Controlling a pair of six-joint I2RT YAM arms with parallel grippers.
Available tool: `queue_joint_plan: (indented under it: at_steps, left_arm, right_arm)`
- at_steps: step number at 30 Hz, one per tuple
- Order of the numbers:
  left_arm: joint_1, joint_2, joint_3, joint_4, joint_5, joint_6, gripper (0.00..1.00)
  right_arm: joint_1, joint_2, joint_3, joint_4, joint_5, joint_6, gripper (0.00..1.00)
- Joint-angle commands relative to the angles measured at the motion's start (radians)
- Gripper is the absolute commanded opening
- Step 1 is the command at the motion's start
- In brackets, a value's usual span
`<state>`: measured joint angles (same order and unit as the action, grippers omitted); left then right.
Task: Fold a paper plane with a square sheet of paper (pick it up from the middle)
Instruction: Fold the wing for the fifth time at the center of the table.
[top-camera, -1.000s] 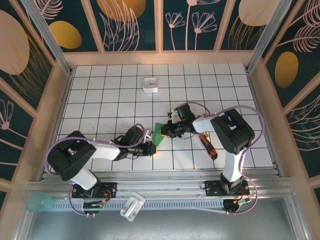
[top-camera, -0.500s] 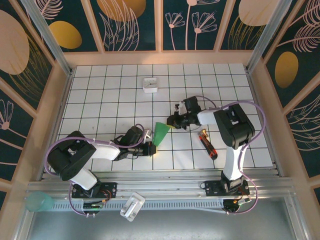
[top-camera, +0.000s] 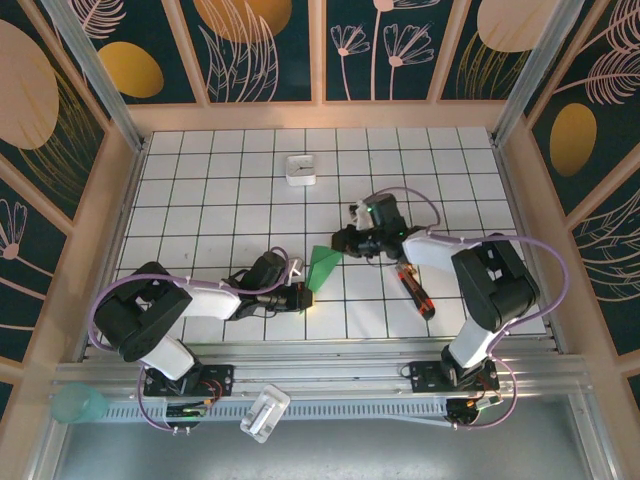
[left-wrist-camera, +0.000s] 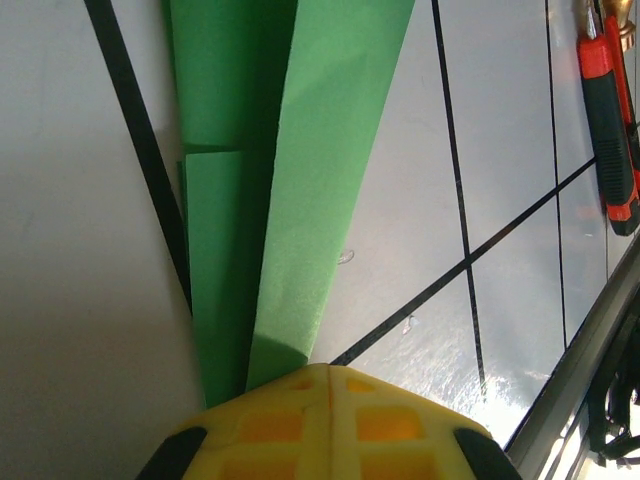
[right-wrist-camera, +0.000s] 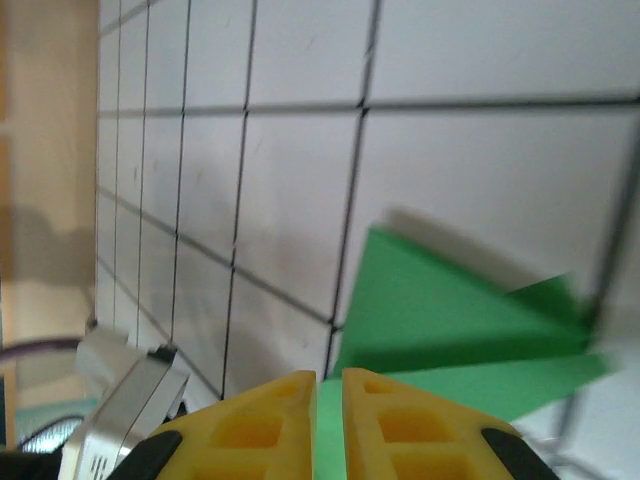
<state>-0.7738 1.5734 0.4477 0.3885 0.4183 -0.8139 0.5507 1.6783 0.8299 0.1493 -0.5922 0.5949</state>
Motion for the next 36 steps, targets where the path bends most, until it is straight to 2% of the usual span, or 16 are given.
queue_joint_plan:
  at_steps: [1,5,9,14,17,19,23,30,36]
  left_arm:
    - [-0.003,0.029,-0.021,-0.173,-0.027,-0.011,0.00]
    - [-0.003,0.027,0.007,-0.177,-0.015,-0.002,0.00]
    - [-0.003,0.004,0.037,-0.183,0.002,0.005,0.01]
    - [-0.003,-0.071,0.085,-0.151,0.006,0.021,0.20]
    - [0.004,-0.095,0.101,-0.061,-0.004,-0.008,0.26]
    - [0.011,-0.084,0.107,-0.007,-0.011,-0.026,0.23]
    - [0.021,0.001,0.167,-0.021,-0.018,0.007,0.01]
    - [0.023,0.110,0.213,-0.025,-0.002,0.040,0.00]
    - [0.023,0.166,0.218,-0.111,-0.057,0.080,0.00]
  right_arm:
    - [0.067,0.041,-0.035,0.045,0.027,0.048,0.15]
    - [0.103,0.127,-0.012,0.082,0.017,0.056,0.14]
    - [0.083,0.181,-0.017,0.087,0.015,0.039,0.14]
    - [0.061,0.211,-0.046,0.086,0.008,0.028,0.14]
    - [0.058,0.219,-0.056,0.087,0.003,0.029,0.14]
    - [0.056,0.220,-0.053,0.085,0.002,0.029,0.14]
    - [0.051,0.223,-0.046,0.077,0.000,0.028,0.14]
    - [0.036,0.222,-0.048,0.072,0.001,0.026,0.14]
    - [0.034,0.228,-0.052,0.072,0.003,0.026,0.13]
